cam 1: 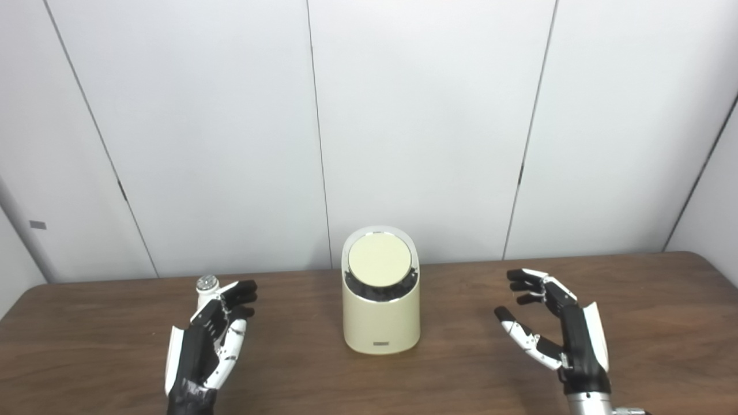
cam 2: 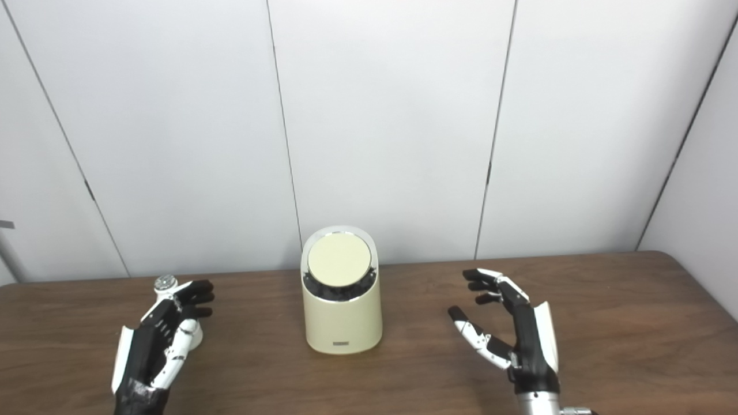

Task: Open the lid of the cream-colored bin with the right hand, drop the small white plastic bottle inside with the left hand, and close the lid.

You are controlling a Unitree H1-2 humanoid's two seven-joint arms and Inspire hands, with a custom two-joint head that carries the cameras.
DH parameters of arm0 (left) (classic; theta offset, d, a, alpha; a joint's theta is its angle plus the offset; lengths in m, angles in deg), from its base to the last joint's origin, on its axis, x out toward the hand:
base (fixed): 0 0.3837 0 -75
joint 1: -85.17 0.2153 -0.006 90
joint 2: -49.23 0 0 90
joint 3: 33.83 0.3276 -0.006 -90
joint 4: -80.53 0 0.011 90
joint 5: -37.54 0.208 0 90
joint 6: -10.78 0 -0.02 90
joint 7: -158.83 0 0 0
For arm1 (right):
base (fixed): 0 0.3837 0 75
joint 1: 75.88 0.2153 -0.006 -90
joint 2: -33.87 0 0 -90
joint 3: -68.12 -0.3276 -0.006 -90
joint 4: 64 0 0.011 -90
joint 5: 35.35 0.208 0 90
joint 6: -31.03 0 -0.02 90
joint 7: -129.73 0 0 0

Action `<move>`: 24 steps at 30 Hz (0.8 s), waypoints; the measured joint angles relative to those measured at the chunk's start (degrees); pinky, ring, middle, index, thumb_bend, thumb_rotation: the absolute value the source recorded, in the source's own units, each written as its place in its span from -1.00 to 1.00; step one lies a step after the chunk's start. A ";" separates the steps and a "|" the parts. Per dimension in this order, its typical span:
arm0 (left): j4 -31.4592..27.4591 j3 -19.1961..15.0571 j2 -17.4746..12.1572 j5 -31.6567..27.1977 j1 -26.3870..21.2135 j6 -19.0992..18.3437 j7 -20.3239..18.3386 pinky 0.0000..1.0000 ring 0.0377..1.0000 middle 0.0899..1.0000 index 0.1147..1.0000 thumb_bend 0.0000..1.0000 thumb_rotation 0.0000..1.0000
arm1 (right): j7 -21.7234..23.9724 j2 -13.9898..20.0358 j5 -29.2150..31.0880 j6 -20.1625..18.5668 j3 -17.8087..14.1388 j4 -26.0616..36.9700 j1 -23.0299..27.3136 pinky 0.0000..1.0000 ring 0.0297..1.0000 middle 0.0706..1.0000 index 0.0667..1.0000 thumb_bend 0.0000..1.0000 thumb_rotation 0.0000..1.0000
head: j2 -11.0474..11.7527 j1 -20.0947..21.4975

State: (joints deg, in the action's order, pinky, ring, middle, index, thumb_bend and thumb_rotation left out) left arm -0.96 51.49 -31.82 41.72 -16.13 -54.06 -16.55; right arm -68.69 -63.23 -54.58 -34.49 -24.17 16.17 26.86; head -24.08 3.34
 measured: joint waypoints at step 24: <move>0.00 -0.04 -0.18 -0.02 0.01 0.00 0.18 0.32 0.46 0.48 0.41 -0.56 0.19 | 0.02 0.02 -0.34 0.07 0.03 1.62 -0.71 0.09 0.30 0.34 0.29 -0.43 -0.36 | -0.97 0.18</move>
State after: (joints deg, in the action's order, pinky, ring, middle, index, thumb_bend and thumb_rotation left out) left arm -0.96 51.44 -31.99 41.70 -16.12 -54.06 -16.37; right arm -68.67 -63.21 -54.92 -34.43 -24.15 17.79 26.15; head -25.05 3.52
